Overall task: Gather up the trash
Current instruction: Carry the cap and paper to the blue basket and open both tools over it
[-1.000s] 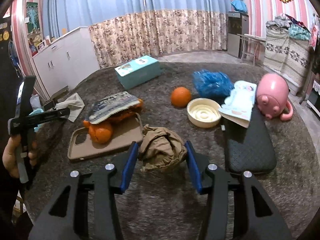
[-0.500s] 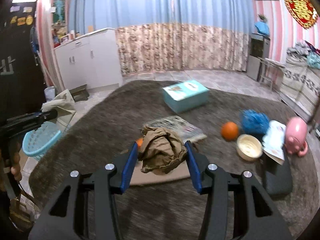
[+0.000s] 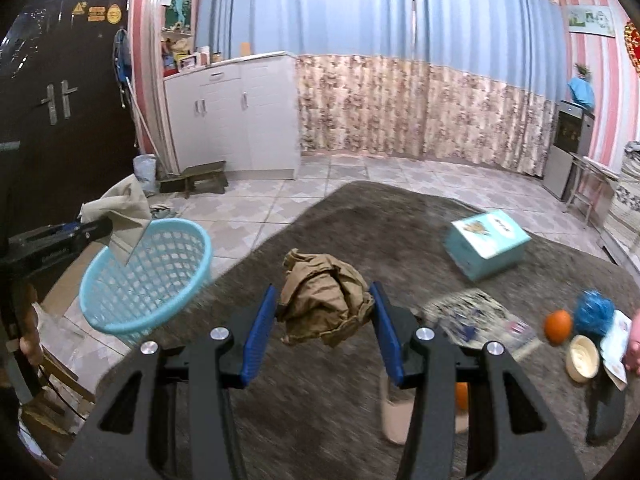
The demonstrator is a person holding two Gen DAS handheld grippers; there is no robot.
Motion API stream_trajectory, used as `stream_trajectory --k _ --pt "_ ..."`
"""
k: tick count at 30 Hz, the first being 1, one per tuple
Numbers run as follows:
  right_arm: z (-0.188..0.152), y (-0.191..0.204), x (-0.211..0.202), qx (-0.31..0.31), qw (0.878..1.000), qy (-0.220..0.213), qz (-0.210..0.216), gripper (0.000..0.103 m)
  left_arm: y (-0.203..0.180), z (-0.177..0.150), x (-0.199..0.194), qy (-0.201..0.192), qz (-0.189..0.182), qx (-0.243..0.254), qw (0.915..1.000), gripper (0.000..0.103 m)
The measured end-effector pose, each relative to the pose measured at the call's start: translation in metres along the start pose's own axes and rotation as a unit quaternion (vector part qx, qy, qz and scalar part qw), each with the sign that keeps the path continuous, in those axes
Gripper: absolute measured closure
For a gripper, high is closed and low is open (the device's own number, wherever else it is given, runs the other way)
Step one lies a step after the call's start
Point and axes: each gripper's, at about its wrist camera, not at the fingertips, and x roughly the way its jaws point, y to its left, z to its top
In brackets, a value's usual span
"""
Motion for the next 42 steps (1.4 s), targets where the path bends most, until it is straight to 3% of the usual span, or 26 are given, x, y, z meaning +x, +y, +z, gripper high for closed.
stream_trajectory --k 10,17,20,22,28,31,42 --pt "0.025 0.060 0.040 -0.022 0.999 0.001 0.026 0.055 0.038 -0.010 0.030 0.011 0.033 0.000 0.9994 0.079" --pt "0.026 0.083 0.066 -0.026 0.999 0.014 0.035 0.055 0.050 -0.019 0.048 0.026 0.027 0.000 0.9993 0.075" --pt "0.023 0.086 0.074 -0.028 0.999 0.021 0.034 0.055 0.050 -0.025 0.048 0.029 0.026 0.002 0.9992 0.065" --pt "0.021 0.090 0.080 -0.028 0.999 0.027 0.035 0.055 0.053 -0.026 0.049 0.030 0.030 0.000 0.9991 0.049" --pt "0.020 0.103 0.096 -0.032 0.998 0.037 0.044 0.055 0.065 -0.019 0.041 0.012 0.040 -0.014 0.9990 0.028" --pt "0.021 0.117 0.107 -0.038 0.997 0.042 0.055 0.055 0.071 -0.015 0.035 -0.001 0.044 -0.024 0.9988 0.022" --pt "0.026 0.169 0.150 -0.055 0.990 0.067 0.108 0.052 0.093 -0.009 0.032 -0.003 0.071 -0.036 0.9968 0.020"
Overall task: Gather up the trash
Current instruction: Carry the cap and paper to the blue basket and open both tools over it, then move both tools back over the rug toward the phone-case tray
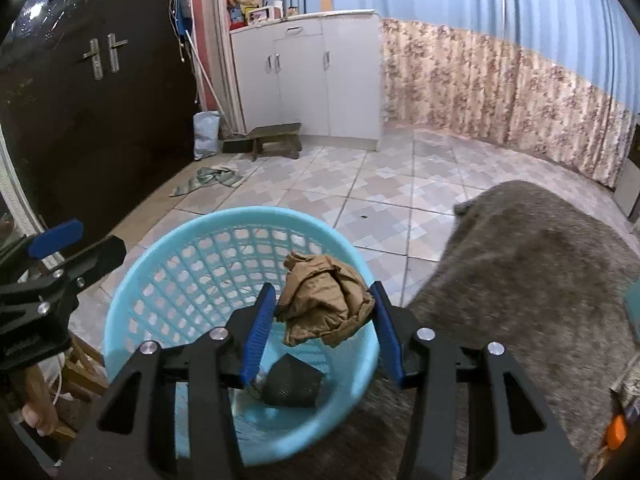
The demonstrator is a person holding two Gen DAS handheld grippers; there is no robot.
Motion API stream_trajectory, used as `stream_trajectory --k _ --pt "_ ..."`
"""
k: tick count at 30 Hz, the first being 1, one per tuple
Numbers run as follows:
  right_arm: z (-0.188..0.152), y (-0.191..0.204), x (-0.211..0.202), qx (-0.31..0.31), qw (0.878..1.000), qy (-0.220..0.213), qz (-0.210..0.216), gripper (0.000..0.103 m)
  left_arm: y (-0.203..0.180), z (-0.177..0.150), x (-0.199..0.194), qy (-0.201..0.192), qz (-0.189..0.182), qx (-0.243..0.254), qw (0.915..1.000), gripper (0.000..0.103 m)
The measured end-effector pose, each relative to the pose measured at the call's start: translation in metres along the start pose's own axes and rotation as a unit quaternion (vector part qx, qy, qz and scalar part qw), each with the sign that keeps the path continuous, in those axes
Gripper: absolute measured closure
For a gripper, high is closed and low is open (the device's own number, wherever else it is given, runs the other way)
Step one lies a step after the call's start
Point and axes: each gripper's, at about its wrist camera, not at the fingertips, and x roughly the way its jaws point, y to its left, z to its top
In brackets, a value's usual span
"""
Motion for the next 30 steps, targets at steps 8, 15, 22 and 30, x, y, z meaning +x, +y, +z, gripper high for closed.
stream_trajectory --k 8,15,22,30 --pt "-0.002 0.003 -0.001 -0.012 1.000 0.000 -0.003 0.043 0.010 0.003 -0.001 0.002 0.014 -0.019 0.9997 0.020" --pt "-0.005 -0.010 -0.019 -0.017 1.000 -0.012 -0.015 0.028 0.005 0.003 -0.004 0.001 0.013 -0.024 0.9996 0.020" --pt "-0.012 -0.042 -0.048 -0.003 0.999 -0.022 -0.042 0.028 -0.013 0.005 -0.009 -0.002 0.006 -0.020 0.9998 0.017" --pt "-0.024 -0.097 -0.103 0.031 0.996 -0.043 -0.078 0.026 -0.051 0.011 -0.021 -0.009 -0.015 -0.005 0.9998 0.015"
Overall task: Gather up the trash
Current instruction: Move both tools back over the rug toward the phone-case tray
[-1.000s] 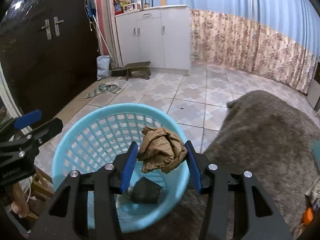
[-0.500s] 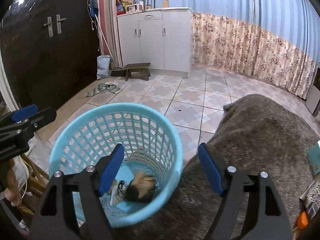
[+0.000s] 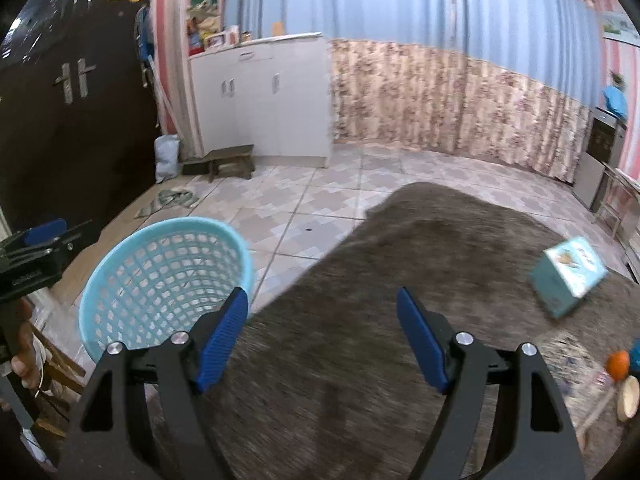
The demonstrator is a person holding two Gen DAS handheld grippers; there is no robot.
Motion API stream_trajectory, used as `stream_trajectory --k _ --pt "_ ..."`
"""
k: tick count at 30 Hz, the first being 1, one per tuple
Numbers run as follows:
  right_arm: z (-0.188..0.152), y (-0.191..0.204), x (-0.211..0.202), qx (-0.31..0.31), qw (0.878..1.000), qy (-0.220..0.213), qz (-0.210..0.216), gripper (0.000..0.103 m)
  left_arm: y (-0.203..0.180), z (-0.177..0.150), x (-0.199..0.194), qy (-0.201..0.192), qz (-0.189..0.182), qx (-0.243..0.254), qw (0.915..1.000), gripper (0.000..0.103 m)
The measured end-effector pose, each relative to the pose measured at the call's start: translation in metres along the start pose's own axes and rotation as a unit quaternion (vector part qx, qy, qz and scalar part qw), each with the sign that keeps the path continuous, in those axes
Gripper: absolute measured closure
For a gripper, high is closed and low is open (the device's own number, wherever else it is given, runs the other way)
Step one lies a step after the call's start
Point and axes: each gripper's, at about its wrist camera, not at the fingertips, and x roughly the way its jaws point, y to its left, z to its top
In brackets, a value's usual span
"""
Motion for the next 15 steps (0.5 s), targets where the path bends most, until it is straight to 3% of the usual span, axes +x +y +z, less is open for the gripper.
stream_trajectory --k 3,10,15 --pt "-0.005 -0.030 -0.026 0.012 1.000 -0.013 -0.021 0.017 -0.022 0.001 -0.006 -0.005 -0.010 0.006 0.9999 0.011" --pt "-0.028 -0.117 -0.085 0.063 0.994 -0.025 -0.086 0.016 -0.092 -0.010 -0.013 0.002 -0.054 0.029 0.9981 0.007" --pt "-0.063 -0.171 -0.112 0.074 0.986 -0.014 -0.149 0.016 -0.148 -0.025 -0.016 0.015 -0.090 0.057 0.9942 0.006"
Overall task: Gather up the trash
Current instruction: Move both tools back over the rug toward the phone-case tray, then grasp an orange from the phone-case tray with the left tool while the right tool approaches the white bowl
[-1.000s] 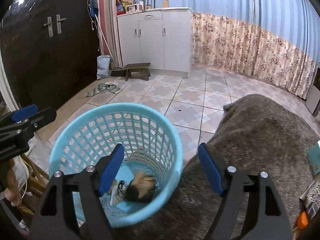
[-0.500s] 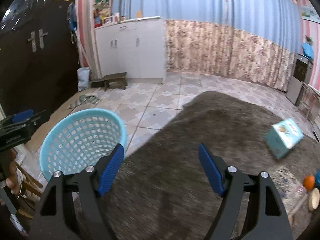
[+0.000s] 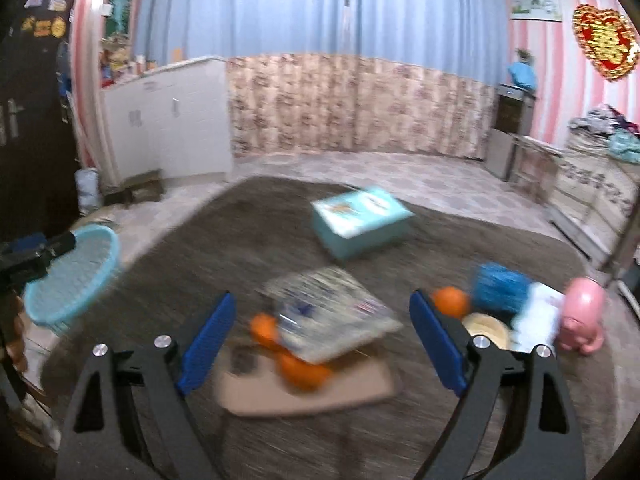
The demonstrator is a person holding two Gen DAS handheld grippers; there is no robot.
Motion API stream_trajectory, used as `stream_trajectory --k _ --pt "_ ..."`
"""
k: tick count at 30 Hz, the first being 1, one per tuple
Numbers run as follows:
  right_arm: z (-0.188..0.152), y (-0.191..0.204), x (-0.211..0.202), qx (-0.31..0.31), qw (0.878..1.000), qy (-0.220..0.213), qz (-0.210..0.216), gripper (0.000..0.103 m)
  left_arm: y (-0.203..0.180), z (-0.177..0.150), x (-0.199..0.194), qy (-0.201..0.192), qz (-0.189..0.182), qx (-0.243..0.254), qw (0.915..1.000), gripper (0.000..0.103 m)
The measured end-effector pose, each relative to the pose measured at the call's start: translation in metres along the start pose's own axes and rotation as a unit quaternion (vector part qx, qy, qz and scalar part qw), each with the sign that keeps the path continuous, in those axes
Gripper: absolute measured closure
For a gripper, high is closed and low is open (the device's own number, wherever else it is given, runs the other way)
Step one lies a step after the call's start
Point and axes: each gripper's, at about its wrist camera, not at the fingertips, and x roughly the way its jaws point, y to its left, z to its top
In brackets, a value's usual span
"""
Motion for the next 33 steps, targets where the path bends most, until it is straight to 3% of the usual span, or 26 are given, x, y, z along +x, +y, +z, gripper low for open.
stream_trajectory --k 7,20,29,32,33 --pt "-0.039 -0.068 0.002 0.030 0.998 0.029 -0.055 0.016 -0.084 -0.020 0.009 0.025 -0.057 0.053 0.9966 0.006" --pt "-0.096 -0.136 -0.001 0.085 0.991 0.055 -0.085 0.016 -0.187 -0.060 0.024 0.084 -0.128 0.102 0.9830 0.007" --pt "-0.101 -0.148 0.002 0.114 0.988 0.057 -0.082 0.016 -0.229 -0.074 0.048 0.133 -0.146 0.105 0.9747 0.038" --pt "-0.101 -0.149 0.003 0.110 0.989 0.059 -0.083 0.016 -0.231 -0.073 0.053 0.135 -0.144 0.095 0.9757 0.041" --pt "-0.100 -0.149 0.004 0.108 0.989 0.060 -0.084 0.016 -0.231 -0.072 0.053 0.134 -0.148 0.097 0.9750 0.050"
